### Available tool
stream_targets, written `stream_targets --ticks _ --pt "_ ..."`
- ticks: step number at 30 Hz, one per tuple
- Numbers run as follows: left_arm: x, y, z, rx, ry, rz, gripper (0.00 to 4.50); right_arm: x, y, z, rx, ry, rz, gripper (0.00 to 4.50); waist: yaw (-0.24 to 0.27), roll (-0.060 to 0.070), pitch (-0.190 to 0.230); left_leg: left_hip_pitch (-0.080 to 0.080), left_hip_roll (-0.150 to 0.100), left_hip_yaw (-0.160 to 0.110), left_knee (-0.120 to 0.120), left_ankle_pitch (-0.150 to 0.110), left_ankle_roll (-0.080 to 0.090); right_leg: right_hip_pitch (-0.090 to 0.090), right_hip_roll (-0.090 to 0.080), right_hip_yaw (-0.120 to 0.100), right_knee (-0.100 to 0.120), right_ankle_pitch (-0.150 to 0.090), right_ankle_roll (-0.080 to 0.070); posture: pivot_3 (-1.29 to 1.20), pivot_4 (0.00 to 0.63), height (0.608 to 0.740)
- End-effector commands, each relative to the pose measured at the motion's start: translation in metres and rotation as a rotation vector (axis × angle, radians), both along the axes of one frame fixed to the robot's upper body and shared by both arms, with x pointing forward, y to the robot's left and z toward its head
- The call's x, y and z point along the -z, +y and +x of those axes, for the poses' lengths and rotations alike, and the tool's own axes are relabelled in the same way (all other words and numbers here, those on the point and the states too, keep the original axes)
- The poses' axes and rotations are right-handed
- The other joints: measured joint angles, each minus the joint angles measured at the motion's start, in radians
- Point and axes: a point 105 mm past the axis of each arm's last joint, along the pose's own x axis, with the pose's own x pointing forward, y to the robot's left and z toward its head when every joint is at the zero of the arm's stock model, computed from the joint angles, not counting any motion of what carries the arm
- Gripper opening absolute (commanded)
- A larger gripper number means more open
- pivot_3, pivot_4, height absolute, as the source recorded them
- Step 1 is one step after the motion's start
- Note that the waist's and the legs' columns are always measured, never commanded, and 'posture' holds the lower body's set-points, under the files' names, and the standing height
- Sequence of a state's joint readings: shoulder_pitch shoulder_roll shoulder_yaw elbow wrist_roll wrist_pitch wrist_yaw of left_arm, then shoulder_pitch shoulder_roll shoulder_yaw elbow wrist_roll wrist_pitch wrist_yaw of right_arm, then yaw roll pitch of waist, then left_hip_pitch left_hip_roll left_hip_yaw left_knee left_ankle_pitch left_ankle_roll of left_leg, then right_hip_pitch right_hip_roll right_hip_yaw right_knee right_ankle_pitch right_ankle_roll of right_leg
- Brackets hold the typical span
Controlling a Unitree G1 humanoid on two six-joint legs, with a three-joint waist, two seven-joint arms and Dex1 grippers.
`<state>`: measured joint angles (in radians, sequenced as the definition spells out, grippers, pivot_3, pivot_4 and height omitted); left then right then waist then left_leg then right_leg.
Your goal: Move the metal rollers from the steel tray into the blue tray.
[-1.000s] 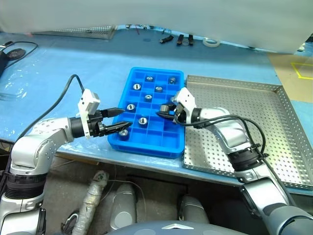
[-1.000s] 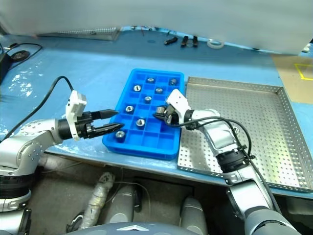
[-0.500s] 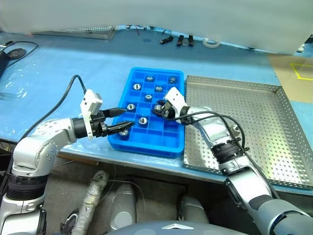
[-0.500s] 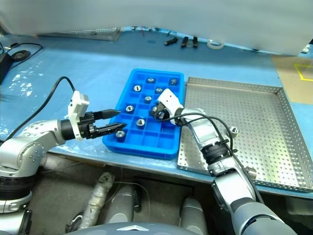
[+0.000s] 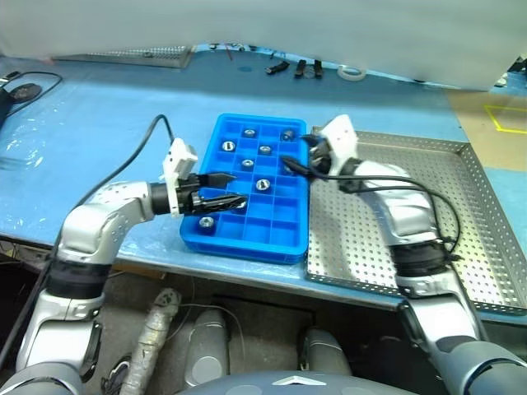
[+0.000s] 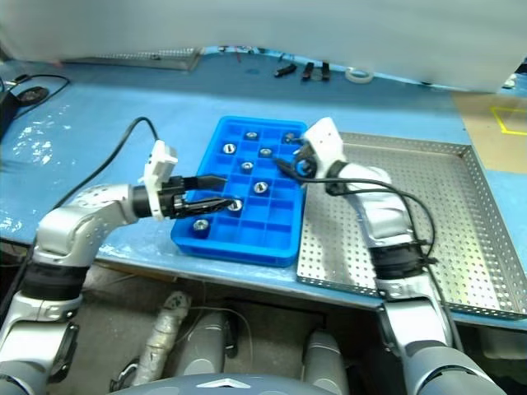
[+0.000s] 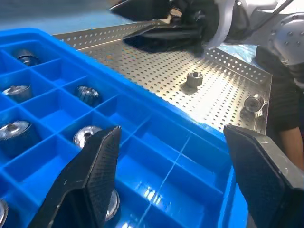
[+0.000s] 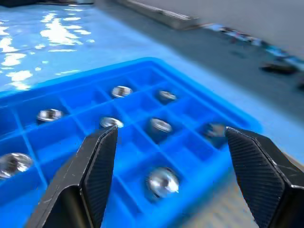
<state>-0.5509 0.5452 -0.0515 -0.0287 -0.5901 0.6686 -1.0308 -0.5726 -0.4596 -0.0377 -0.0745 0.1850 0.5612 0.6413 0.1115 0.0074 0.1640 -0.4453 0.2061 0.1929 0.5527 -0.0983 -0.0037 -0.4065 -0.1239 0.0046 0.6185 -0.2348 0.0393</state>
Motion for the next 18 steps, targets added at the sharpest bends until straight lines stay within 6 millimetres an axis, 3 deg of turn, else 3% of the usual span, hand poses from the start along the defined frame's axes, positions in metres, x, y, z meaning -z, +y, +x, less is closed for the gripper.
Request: stream_targets --ticks 1,4,7,11,18 --pt "-0.007 -0.016 0.005 0.081 -0.044 -0.009 3.67 -0.009 -0.045 -0.014 0.132 -0.019 0.008 3.81 -0.006 0.000 0.000 0.000 0.000 0.000 0.000 0.000 0.000 0.000 0.000 0.000 0.000 0.000 0.000 -0.21 0.150 0.740" --pt "-0.007 -0.028 0.009 0.135 -0.043 -0.014 3.67 0.008 -0.074 -0.027 0.245 0.024 -0.006 3.81 -0.033 0.000 0.000 0.000 0.000 0.001 0.000 0.000 0.001 0.000 0.000 0.001 -0.001 0.000 0.000 -0.27 0.150 0.740" --pt "-0.006 -0.035 0.012 0.170 -0.046 -0.014 3.67 0.025 -0.090 -0.038 0.319 0.064 -0.003 3.81 -0.063 -0.001 0.000 0.001 0.000 0.002 0.000 -0.001 0.002 0.000 0.000 0.002 -0.001 0.000 0.000 -0.29 0.150 0.740" --pt "-0.007 -0.039 0.015 0.196 -0.046 -0.016 3.67 0.048 -0.095 -0.045 0.368 0.115 0.009 3.81 -0.098 -0.001 0.000 0.004 0.000 0.005 0.000 -0.004 0.007 -0.001 0.000 0.006 -0.001 0.000 0.000 -0.32 0.150 0.740" --pt "-0.004 -0.039 0.013 0.216 -0.035 -0.007 3.67 0.085 -0.095 -0.041 0.421 0.198 0.024 3.81 -0.105 -0.001 0.000 0.006 0.000 0.011 0.002 -0.007 0.011 0.000 0.000 0.013 -0.001 0.000 0.000 -0.31 0.150 0.740"
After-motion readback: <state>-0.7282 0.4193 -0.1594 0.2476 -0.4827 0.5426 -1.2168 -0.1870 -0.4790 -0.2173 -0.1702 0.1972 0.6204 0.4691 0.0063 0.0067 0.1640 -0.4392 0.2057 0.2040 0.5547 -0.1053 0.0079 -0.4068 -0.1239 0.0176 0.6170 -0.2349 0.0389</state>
